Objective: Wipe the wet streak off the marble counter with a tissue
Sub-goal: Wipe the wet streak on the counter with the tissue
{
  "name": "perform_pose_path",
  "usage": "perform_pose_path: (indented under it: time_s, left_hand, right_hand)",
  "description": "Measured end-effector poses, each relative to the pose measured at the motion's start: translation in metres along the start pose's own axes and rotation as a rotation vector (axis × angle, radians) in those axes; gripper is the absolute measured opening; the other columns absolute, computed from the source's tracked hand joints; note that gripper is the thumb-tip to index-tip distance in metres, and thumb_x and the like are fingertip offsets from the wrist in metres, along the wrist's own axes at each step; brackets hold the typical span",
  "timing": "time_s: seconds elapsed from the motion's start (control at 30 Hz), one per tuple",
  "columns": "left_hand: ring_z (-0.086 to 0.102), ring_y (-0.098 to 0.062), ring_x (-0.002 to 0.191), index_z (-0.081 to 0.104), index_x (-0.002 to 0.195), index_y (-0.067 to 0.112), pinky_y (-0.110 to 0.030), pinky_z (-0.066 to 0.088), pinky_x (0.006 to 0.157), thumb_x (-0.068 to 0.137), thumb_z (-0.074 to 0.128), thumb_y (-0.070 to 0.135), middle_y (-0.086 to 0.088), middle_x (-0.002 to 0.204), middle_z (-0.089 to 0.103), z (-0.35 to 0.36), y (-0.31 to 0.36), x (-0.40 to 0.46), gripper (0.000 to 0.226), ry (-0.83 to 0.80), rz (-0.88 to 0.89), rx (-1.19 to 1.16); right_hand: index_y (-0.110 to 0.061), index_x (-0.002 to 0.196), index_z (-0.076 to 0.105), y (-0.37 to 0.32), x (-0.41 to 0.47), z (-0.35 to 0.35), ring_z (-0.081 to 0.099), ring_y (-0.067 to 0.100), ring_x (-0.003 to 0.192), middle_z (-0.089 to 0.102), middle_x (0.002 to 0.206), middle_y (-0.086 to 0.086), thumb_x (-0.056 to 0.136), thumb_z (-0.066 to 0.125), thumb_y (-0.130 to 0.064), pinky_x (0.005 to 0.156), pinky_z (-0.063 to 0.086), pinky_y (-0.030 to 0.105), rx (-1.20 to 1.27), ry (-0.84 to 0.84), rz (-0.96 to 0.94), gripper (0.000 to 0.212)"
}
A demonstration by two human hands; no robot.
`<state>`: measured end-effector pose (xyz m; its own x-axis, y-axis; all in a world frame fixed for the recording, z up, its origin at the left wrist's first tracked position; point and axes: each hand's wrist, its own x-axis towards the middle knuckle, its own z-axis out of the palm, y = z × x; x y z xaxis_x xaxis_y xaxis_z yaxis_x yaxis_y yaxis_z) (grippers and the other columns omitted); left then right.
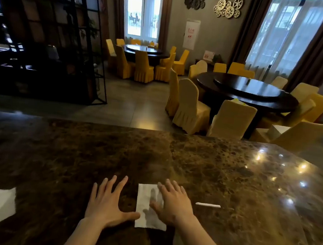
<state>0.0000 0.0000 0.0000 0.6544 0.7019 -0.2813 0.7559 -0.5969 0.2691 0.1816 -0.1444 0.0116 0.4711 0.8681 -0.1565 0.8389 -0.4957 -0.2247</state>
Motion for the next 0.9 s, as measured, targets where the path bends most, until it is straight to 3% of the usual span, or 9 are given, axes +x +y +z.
perform_pose_path:
  time_s: [0.17,0.27,0.4,0.5,0.6,0.67,0.73,0.8,0.9]
  left_hand:
    - [-0.023,-0.029,0.160,-0.021,0.161,0.043,-0.055,-0.016,0.129,0.066,0.058,0.102,-0.001,0.175,-0.023,0.010,-0.029,-0.002,0.137,-0.062,-0.014,0.018]
    - [-0.027,-0.027,0.158,-0.022,0.160,0.044,-0.054,-0.018,0.128,0.063,0.061,0.101,0.001,0.173,-0.027,0.020,-0.038,-0.004,0.140,-0.106,0.008,0.024]
    - [-0.033,-0.024,0.155,-0.025,0.159,0.045,-0.052,-0.022,0.126,0.058,0.062,0.103,0.004,0.171,-0.032,0.033,-0.036,-0.002,0.145,-0.180,0.060,0.005]
    - [-0.037,-0.021,0.152,-0.034,0.152,0.040,-0.052,-0.024,0.126,0.056,0.061,0.105,0.006,0.169,-0.036,0.042,-0.023,0.003,0.150,-0.225,0.127,0.004]
    - [-0.041,-0.018,0.149,-0.039,0.148,0.035,-0.050,-0.025,0.125,0.057,0.058,0.107,0.008,0.166,-0.039,0.047,-0.001,0.009,0.152,-0.221,0.211,0.001]
    - [-0.041,-0.017,0.149,-0.040,0.149,0.032,-0.049,-0.026,0.125,0.059,0.056,0.107,0.009,0.165,-0.040,0.050,0.018,0.011,0.152,-0.196,0.250,-0.004]
    - [-0.039,-0.017,0.151,-0.037,0.153,0.031,-0.048,-0.025,0.125,0.062,0.052,0.107,0.009,0.166,-0.039,0.054,0.040,0.014,0.148,-0.144,0.269,0.010]
    - [-0.037,-0.017,0.153,-0.034,0.157,0.031,-0.047,-0.024,0.126,0.067,0.044,0.107,0.009,0.168,-0.037,0.059,0.061,0.017,0.141,-0.094,0.276,0.022]
    - [-0.035,-0.018,0.154,-0.033,0.156,0.032,-0.047,-0.023,0.128,0.072,0.031,0.107,0.007,0.170,-0.034,0.068,0.087,0.025,0.129,-0.021,0.281,0.031]
  right_hand:
    - [-0.023,0.158,0.015,-0.032,0.002,0.037,-0.002,0.027,0.155,0.007,0.169,0.004,0.102,0.047,-0.049,0.125,0.005,0.045,-0.016,-0.062,-0.169,0.070]
    - [-0.019,0.159,0.015,-0.030,-0.003,0.054,-0.003,0.027,0.155,0.005,0.169,0.004,0.106,0.043,-0.040,0.125,0.012,0.044,-0.003,-0.019,-0.182,0.063]
    - [-0.014,0.144,0.049,-0.022,-0.015,0.065,0.030,0.023,0.149,0.040,0.158,0.005,0.102,0.051,-0.020,0.112,0.044,0.039,-0.044,0.195,-0.298,0.043]
    - [-0.019,0.120,0.066,-0.007,-0.023,0.063,0.052,0.017,0.132,0.063,0.136,0.000,0.097,0.056,-0.016,0.097,0.053,0.033,0.052,0.243,-0.305,0.026]
    - [-0.027,0.094,0.066,0.010,-0.031,0.045,0.068,0.013,0.087,0.074,0.092,-0.006,0.097,0.057,-0.022,0.069,0.052,0.032,0.428,0.301,-0.077,0.011]
    - [-0.022,0.083,0.070,0.034,-0.031,0.031,0.065,0.003,0.071,0.072,0.075,-0.011,0.100,0.060,-0.021,0.064,0.050,0.030,0.780,0.430,0.143,0.020]
    - [-0.016,0.070,0.067,0.071,-0.035,0.017,0.054,-0.003,0.058,0.065,0.060,-0.014,0.101,0.058,-0.017,0.058,0.043,0.029,0.979,0.559,0.369,0.033]
    - [-0.006,0.069,0.065,0.110,-0.042,0.006,0.048,0.004,0.058,0.056,0.057,-0.010,0.103,0.053,-0.015,0.056,0.035,0.032,1.102,0.640,0.548,0.038]
    - [0.007,0.081,0.064,0.164,-0.060,-0.008,0.044,0.018,0.067,0.054,0.070,0.007,0.106,0.048,-0.018,0.060,0.033,0.034,1.162,0.771,0.706,0.038]
